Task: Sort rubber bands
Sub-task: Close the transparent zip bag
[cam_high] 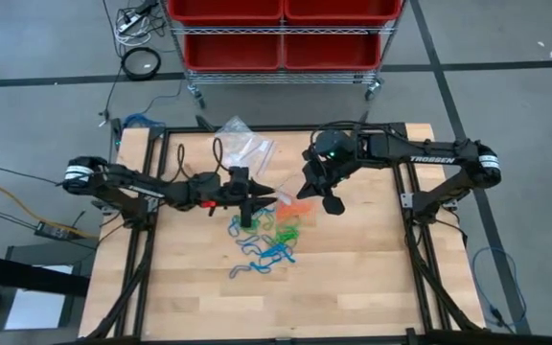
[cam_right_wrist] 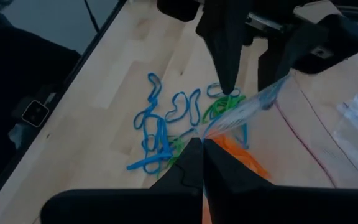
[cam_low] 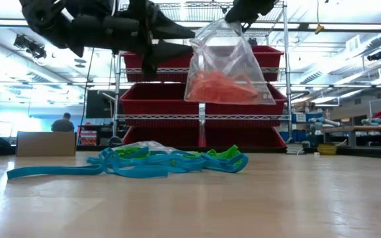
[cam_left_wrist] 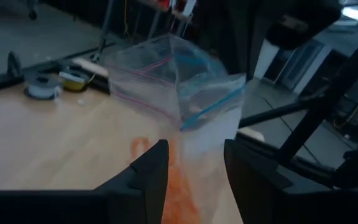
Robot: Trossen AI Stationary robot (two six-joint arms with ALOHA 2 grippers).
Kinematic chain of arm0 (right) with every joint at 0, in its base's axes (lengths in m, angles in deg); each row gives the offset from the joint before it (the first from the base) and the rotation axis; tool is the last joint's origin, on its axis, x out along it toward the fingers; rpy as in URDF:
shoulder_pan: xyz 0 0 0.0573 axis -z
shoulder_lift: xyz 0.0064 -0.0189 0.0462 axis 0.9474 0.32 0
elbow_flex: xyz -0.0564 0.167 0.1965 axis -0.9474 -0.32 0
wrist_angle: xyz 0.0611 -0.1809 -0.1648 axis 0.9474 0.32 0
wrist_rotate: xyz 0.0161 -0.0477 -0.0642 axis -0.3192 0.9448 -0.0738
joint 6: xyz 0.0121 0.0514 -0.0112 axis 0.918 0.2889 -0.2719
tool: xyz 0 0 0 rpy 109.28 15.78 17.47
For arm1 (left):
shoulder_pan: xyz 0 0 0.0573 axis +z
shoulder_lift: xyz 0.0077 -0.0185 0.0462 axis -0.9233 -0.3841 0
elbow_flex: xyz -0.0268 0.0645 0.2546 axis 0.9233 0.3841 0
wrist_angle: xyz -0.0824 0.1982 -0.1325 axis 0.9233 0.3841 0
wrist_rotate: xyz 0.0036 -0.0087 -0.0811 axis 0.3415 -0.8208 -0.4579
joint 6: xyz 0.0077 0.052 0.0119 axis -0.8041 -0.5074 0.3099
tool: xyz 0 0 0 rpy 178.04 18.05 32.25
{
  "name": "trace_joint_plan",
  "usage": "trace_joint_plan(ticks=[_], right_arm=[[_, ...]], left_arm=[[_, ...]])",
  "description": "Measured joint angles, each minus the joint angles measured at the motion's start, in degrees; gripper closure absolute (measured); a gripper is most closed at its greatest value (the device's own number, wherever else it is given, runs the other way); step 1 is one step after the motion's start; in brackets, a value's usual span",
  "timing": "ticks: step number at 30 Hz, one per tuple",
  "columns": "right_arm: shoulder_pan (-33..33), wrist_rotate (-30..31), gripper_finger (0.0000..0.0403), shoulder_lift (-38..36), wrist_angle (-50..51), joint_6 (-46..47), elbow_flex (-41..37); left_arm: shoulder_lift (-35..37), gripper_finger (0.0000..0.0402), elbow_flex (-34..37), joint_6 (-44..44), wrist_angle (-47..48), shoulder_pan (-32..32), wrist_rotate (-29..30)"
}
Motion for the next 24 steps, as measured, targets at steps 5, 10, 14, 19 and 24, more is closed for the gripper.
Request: trace_joint_plan(ticks=[5,10,14,19,24], right_arm=[[-0.01,-0.03,0.0403,0.00,-0.13,0.00,0.00],[-0.02,-0.06,0.0403,0.00,-0.15,0.00,0.00],[-0.04,-0.22,0.0403,0.00,-0.18,0.00,0.04],[-0.42,-0.18,0.0403,0.00,-0.21,0.00,0.04],[-0.62,-0.17,0.0403,0.00,-0.03,0.02,0.04]], left_arm=[[-2.22,0.0238,-0.77,0.04,-3.25,0.02,0.37],[-5.01,0.0238,-2.97,-0.01,-3.06,0.03,-1.39],[-6.28,0.0248,-4.14,-0.43,-2.47,0.04,-1.56],[-6.91,0.0335,-4.71,-3.80,-2.06,0.07,-1.10],[-6.72,0.0396,-4.67,-7.58,-1.78,0.07,-1.48]])
